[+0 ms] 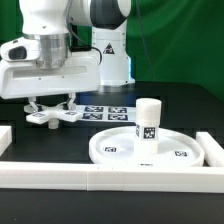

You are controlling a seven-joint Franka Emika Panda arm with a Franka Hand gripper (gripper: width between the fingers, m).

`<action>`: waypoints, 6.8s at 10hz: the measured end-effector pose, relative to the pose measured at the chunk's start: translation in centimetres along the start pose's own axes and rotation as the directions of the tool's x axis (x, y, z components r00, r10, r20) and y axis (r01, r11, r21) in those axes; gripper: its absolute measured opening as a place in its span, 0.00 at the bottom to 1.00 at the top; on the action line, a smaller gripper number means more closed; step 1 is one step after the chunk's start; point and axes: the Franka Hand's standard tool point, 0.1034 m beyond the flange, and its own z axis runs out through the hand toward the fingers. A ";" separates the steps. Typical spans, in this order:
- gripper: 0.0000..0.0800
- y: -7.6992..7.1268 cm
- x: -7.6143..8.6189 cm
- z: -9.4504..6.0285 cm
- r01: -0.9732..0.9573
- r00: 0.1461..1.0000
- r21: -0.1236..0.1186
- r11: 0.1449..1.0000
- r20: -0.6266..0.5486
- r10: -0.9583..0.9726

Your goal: Assemble round table

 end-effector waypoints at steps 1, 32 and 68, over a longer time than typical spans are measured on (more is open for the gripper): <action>0.55 -1.1 0.5 -0.9 -0.018 1.000 0.017 1.000 0.004 0.018; 0.55 -13.4 16.9 -8.8 -0.129 0.990 0.055 0.990 -0.042 0.132; 0.55 -13.2 17.5 -7.5 -0.979 -0.153 0.115 -0.167 0.127 0.980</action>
Offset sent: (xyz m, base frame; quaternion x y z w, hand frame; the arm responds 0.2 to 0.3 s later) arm 0.0303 0.0728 0.0570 0.0236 -0.0309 0.0878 0.9954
